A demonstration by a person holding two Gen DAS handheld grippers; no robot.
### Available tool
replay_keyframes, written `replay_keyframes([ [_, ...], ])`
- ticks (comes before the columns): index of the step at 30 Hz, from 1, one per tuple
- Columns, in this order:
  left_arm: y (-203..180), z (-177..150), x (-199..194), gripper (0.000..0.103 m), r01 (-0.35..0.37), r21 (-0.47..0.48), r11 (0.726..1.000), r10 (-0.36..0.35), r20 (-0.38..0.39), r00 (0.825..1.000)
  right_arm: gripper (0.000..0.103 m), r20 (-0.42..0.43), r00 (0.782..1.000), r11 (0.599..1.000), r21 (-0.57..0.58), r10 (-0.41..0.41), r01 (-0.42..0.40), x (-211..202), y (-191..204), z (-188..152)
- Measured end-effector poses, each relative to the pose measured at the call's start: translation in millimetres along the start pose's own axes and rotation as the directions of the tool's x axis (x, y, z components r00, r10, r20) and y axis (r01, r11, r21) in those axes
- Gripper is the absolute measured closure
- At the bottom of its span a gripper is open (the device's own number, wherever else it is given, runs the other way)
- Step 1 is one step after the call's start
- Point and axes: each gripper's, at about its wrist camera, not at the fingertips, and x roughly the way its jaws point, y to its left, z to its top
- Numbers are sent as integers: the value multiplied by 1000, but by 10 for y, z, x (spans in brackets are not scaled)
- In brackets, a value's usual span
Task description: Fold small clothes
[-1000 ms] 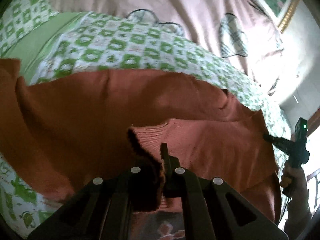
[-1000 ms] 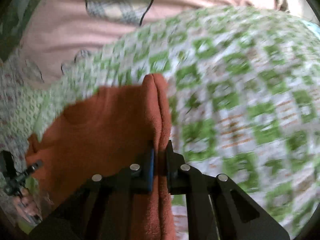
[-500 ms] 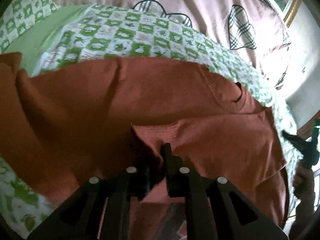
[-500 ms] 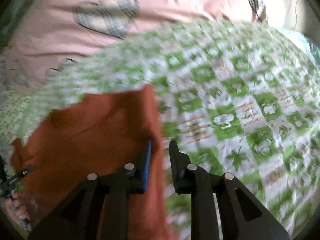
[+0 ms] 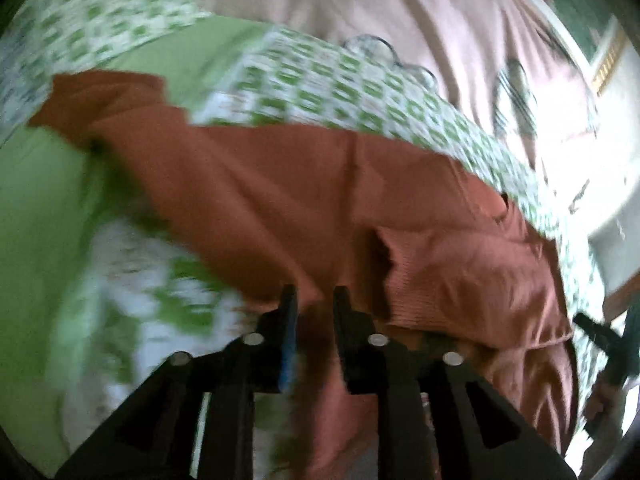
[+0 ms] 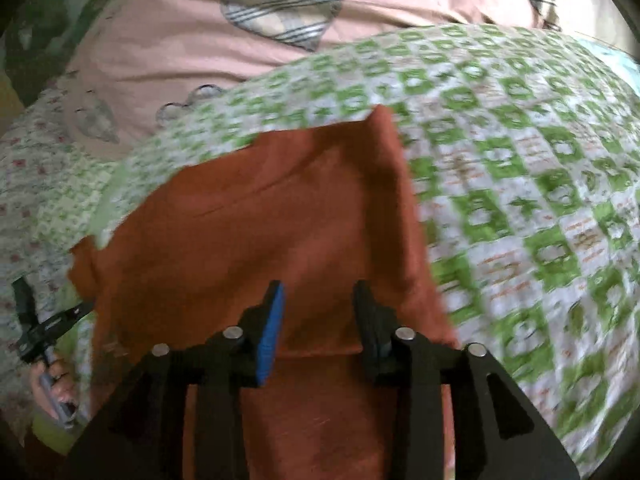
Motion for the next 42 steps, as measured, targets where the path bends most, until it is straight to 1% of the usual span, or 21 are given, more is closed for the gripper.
replay_keyframes([
  [1,104,23,-41,71,-1,-28,1000,1,7,1000,59,-3,1000,1000,-12,13,-13,-9,81,-36],
  [3,372,93,-131,54,-35,-100,994,38,35,999,56,-19,999,998,-42,47,-47,-21,249,-131],
  [5,640,182,-204,48,-79,-176,981,92,67,994,54,-46,996,994,-69,81,-84,20,422,-215],
  [8,1053,369,-230,44,-59,-299,953,92,96,991,53,-80,991,987,-111,110,-119,44,641,-325],
  [10,1324,519,-216,42,-46,-382,923,98,120,988,52,-97,987,982,-128,126,-138,67,751,-375],
  [12,1596,694,-188,38,-49,-456,888,131,149,980,52,-112,984,978,-136,141,-155,93,822,-409],
  [14,1835,852,-106,36,-34,-510,859,138,167,976,52,-123,981,976,-140,149,-166,112,888,-427],
  [18,2309,1138,145,34,40,-614,789,105,198,975,52,-131,979,975,-141,154,-172,121,954,-446],
  [20,2442,1266,178,34,66,-631,773,109,234,966,52,-136,979,976,-136,152,-170,125,968,-457],
  [22,2542,1382,203,44,78,-646,759,122,259,958,52,-140,980,978,-133,145,-163,133,959,-465],
  [23,2564,1409,221,68,76,-651,755,124,256,959,52,-142,979,978,-129,143,-162,134,948,-468],
  [24,2585,1437,248,98,80,-653,753,115,250,961,52,-143,979,979,-124,144,-162,134,934,-476],
  [25,2593,1461,262,100,91,-649,756,99,251,963,52,-143,979,979,-122,144,-162,134,923,-479],
  [26,2548,1469,254,100,83,-641,763,109,255,961,52,-143,979,980,-119,144,-161,130,909,-482],
  [27,2477,1483,193,100,65,-617,785,130,266,955,52,-141,980,980,-115,144,-161,123,901,-486],
  [30,2244,1417,-62,101,75,-545,835,117,310,943,52,-131,979,981,-99,154,-168,89,851,-489],
  [33,1789,1408,-332,101,57,-448,892,114,345,932,52,-115,981,983,-86,154,-165,51,819,-498],
  [35,1419,1393,-494,101,83,-370,925,72,386,920,52,-102,982,983,-78,158,-166,14,796,-508],
  [37,1040,1348,-613,101,117,-295,948,13,406,914,52,-92,982,983,-72,163,-170,-29,767,-526],
  [39,621,1331,-649,101,152,-213,965,-54,408,911,52,-83,983,983,-64,164,-170,-70,733,-544],
  [42,-13,1201,-644,101,212,-87,973,-166,375,912,52,-66,984,985,-43,164,-167,-143,637,-568],
])
